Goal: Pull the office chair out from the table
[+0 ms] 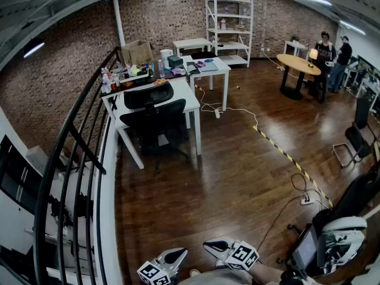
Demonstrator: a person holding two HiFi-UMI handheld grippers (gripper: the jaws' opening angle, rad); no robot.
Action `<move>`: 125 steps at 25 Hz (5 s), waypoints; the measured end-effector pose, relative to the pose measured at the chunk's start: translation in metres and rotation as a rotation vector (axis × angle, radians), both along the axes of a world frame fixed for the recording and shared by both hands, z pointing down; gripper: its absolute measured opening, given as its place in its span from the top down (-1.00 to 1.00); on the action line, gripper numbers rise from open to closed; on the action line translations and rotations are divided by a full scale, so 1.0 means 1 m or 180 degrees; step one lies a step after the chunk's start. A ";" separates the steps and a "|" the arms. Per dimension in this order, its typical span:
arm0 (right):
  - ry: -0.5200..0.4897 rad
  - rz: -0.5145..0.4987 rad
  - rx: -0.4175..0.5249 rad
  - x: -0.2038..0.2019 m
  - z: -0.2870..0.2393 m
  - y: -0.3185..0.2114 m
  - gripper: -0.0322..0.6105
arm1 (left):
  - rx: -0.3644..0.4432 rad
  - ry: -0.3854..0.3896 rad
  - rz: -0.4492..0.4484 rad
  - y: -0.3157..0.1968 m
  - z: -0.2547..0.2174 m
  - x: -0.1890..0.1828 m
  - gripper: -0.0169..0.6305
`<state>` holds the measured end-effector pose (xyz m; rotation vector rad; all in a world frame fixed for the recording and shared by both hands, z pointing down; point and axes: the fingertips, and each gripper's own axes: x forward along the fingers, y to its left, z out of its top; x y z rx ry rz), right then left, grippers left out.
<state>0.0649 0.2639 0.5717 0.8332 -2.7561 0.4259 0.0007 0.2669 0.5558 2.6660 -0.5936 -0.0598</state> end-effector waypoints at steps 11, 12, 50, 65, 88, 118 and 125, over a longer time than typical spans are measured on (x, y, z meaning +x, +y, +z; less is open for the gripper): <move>-0.0045 0.0144 0.0195 -0.015 -0.018 -0.007 0.88 | 0.0175 0.0059 -0.0008 -0.006 -0.020 -0.022 0.99; -0.0042 0.0144 0.0202 -0.015 -0.019 -0.008 0.88 | 0.0185 0.0070 -0.0023 -0.007 -0.022 -0.023 0.98; -0.0190 -0.0321 0.0383 0.018 -0.040 -0.300 0.88 | 0.0367 -0.0038 -0.0692 -0.291 -0.055 0.014 0.96; -0.0088 -0.0121 0.0450 -0.049 -0.059 -0.462 0.88 | 0.0548 0.0026 -0.0513 -0.463 -0.079 -0.058 0.98; -0.0117 0.0233 0.0717 -0.089 -0.084 -0.669 0.88 | 0.0832 -0.0063 -0.0542 -0.661 -0.102 -0.127 0.98; 0.0016 0.0713 0.1049 0.016 -0.134 -0.826 0.27 | 0.1175 -0.0744 -0.1503 -0.808 -0.129 -0.230 0.33; 0.0062 0.0351 0.1120 0.009 -0.143 -0.845 -0.07 | 0.1366 -0.0745 -0.1333 -0.827 -0.145 -0.237 0.00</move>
